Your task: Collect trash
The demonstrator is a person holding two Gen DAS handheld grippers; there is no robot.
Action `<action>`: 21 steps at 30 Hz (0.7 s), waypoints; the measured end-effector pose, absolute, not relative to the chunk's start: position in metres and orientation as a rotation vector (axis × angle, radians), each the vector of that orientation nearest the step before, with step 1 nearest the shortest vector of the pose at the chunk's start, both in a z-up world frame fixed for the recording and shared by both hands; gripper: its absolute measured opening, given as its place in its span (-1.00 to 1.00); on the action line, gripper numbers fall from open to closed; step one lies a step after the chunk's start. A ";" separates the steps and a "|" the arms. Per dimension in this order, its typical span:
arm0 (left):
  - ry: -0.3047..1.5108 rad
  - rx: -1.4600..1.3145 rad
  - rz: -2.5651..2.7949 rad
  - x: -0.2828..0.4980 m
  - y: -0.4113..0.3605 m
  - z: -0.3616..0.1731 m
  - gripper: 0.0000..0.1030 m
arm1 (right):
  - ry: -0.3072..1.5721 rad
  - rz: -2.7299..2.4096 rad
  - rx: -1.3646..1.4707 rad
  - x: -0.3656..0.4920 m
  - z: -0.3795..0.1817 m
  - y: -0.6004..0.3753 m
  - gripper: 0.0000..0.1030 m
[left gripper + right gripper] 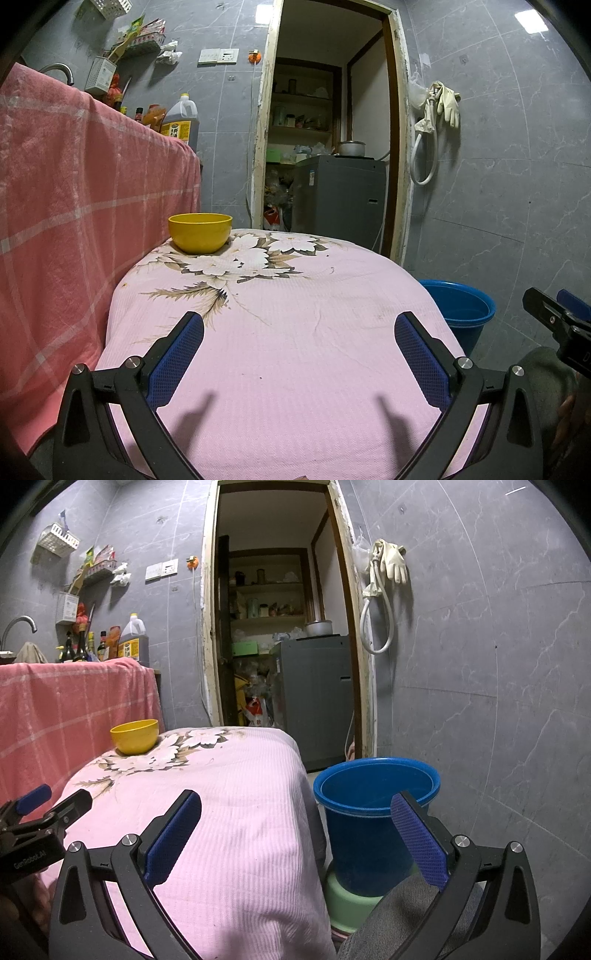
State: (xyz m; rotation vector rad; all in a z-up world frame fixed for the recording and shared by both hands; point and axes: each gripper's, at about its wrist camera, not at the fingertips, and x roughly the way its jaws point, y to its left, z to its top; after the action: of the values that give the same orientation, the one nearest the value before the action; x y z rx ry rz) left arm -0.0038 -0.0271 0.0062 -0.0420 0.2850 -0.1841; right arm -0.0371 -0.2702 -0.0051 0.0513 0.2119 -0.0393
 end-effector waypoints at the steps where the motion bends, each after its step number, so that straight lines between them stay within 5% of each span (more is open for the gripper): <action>1: 0.286 -0.042 -0.184 -0.004 -0.027 0.006 0.97 | 0.212 -0.039 0.052 -0.037 -0.005 -0.270 1.00; 21: 0.284 -0.040 -0.185 -0.003 -0.026 0.004 0.97 | 0.215 -0.042 0.060 -0.040 -0.007 -0.271 1.00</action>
State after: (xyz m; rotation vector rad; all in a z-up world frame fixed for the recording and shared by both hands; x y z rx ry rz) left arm -0.0033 -0.0265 0.0040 -0.0401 0.2840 -0.1849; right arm -0.0401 -0.2707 -0.0069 0.0603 0.2147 -0.0418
